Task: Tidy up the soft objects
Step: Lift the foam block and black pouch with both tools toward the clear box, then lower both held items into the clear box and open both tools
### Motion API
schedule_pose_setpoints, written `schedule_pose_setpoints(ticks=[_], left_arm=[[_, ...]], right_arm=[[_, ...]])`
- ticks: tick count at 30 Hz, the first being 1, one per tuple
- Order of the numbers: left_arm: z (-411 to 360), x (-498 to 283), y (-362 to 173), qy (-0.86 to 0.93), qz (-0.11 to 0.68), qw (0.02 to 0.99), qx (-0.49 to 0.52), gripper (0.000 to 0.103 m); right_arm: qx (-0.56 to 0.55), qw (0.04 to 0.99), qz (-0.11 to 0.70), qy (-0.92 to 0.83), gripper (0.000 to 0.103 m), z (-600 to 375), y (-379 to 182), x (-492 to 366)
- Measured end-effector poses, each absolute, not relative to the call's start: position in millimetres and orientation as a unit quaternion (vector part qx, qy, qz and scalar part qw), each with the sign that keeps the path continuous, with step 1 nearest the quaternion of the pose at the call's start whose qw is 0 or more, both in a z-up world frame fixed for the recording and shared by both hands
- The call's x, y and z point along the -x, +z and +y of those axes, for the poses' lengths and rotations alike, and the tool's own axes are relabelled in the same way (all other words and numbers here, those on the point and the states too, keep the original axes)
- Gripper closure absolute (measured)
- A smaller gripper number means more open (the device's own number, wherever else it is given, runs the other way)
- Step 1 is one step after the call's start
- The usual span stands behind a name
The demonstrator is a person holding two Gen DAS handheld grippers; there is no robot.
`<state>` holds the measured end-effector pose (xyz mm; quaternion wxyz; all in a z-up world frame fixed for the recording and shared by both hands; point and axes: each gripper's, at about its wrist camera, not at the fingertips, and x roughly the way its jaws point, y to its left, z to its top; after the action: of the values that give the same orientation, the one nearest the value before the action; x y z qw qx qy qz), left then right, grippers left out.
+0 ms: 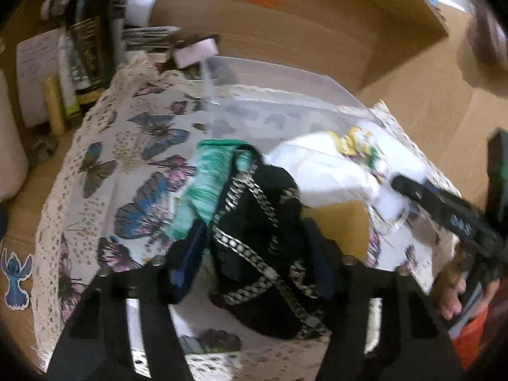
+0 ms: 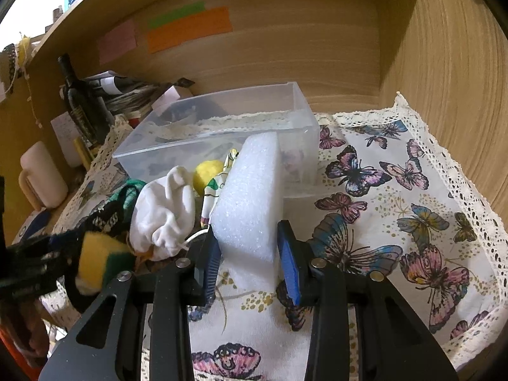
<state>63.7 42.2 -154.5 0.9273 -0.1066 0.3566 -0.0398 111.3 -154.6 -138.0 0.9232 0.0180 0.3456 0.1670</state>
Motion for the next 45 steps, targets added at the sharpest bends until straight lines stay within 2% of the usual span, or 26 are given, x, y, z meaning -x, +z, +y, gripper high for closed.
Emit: schedule_pose_setpoints(ticks=[2,4,7,10,13,23,32,45], left_arm=[[32,-60,-154,-0.054,0.36,0.927,0.09,0.052],[25,-60,-154,-0.057,0.36,0.928,0.077,0.065],[26,-65,-157,-0.06,0.37,0.923,0.083,0.077],[35,-71,-157,-0.068,0.381,0.915,0.11,0.083],[42,-68,-148,-0.077,0.378,0.913,0.13,0.083],[50,-58,-85,-0.062,0.29,0.949,0.107,0.083],[52,-84,-37,-0.062,0.233,0.965,0.104,0.083],[43,-164,-19,-0.054,0.238,0.966,0.086,0.083]], right_arm=[[-0.02,0.924,0.343,0.167,0.072,-155,-137,-110],[-0.021,0.926,0.339,0.167,0.072,-157,-135,-108],[-0.02,0.93,0.329,0.166,0.073,-160,-128,-102],[-0.018,0.935,0.314,0.162,0.074,-164,-119,-96],[-0.02,0.94,0.299,0.163,0.074,-168,-108,-91],[-0.011,0.952,0.256,0.166,0.074,-164,-83,-85],[0.003,0.958,0.227,0.174,0.074,-154,-55,-100],[0.043,0.959,0.223,0.172,0.074,-132,-34,-166]])
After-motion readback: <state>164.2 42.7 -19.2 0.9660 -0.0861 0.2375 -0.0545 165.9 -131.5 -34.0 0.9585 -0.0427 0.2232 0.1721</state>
